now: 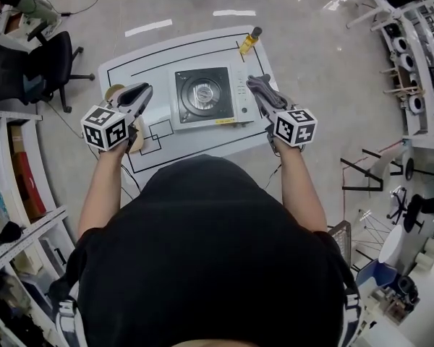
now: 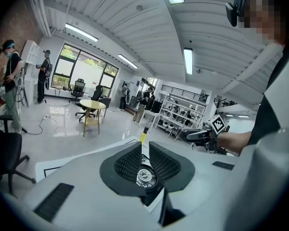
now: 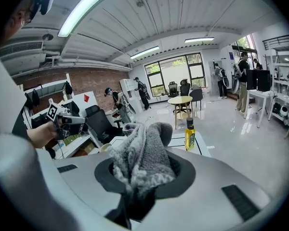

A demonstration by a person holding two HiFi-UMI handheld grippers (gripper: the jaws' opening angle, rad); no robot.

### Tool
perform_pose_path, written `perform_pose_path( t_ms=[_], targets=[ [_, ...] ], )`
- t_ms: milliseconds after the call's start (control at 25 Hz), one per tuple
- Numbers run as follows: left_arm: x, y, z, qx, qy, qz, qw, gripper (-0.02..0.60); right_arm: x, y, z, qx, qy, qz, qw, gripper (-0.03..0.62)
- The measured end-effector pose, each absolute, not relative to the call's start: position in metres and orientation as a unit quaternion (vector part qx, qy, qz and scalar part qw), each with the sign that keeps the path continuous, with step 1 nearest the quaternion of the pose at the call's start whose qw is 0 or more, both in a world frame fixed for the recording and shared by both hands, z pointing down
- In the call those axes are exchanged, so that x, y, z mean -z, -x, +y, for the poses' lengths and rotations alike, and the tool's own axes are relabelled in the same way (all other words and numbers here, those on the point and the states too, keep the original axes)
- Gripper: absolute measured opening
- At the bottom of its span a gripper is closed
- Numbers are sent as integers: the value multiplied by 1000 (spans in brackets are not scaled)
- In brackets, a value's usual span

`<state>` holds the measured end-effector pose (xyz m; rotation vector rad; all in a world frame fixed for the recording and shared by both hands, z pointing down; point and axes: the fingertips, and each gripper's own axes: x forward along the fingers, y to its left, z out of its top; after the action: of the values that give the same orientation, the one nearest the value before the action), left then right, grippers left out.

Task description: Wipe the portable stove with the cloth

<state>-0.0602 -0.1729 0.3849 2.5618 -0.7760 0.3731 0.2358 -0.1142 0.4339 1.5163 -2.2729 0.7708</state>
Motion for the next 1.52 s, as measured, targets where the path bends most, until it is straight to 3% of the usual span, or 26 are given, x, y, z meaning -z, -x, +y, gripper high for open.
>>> perform_pose_path(
  t_ms=[1520],
  targets=[
    [-532,44,-156,-141,-901,-318,259,66,-621,-233,-70,-374,-436,-769,279,112]
  ],
)
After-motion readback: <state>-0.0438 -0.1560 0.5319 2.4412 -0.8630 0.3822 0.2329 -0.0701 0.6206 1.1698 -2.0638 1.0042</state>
